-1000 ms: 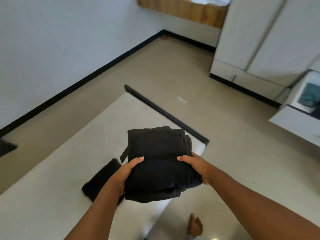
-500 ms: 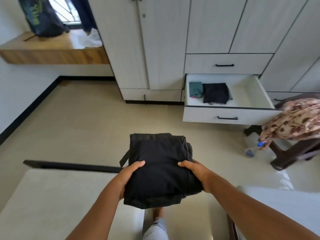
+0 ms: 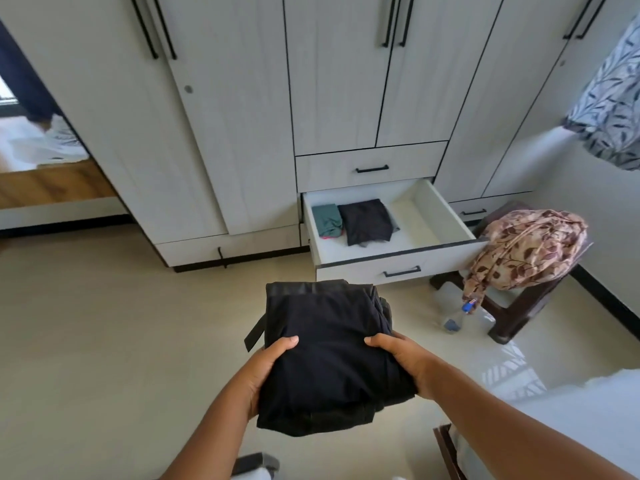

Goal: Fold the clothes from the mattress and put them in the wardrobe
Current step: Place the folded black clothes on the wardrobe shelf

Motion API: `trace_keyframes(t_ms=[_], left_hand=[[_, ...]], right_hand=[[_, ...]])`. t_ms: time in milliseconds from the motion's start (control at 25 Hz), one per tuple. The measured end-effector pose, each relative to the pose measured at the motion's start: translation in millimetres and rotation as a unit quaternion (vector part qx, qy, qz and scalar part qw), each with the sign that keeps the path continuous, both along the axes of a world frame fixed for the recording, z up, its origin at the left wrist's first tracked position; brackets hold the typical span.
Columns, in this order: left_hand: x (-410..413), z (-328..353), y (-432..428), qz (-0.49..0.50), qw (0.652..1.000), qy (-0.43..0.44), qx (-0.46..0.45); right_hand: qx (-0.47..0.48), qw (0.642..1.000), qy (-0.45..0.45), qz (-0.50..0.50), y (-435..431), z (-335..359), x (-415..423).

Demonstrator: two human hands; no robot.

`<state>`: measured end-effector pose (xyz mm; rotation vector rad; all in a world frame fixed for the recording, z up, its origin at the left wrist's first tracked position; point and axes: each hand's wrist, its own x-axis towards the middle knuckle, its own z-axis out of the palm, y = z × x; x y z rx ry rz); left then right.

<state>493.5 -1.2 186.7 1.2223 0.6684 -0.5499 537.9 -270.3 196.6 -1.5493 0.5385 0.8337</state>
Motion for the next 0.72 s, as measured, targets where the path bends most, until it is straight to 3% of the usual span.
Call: trace_keyframes(t_ms=[320, 720], left_hand=[[143.3, -8.3, -49.5, -0.079, 0.997, -0.02, -0.002], [383.2, -45.5, -194.0, -0.097, 0.995, 0.018, 0.017]], right_hand=[[0.004, 0.998, -0.005, -0.068, -55.5, -10.0, 111.7], [0.02, 0.996, 0.036, -0.077, -206.2, -49.0, 345.1]])
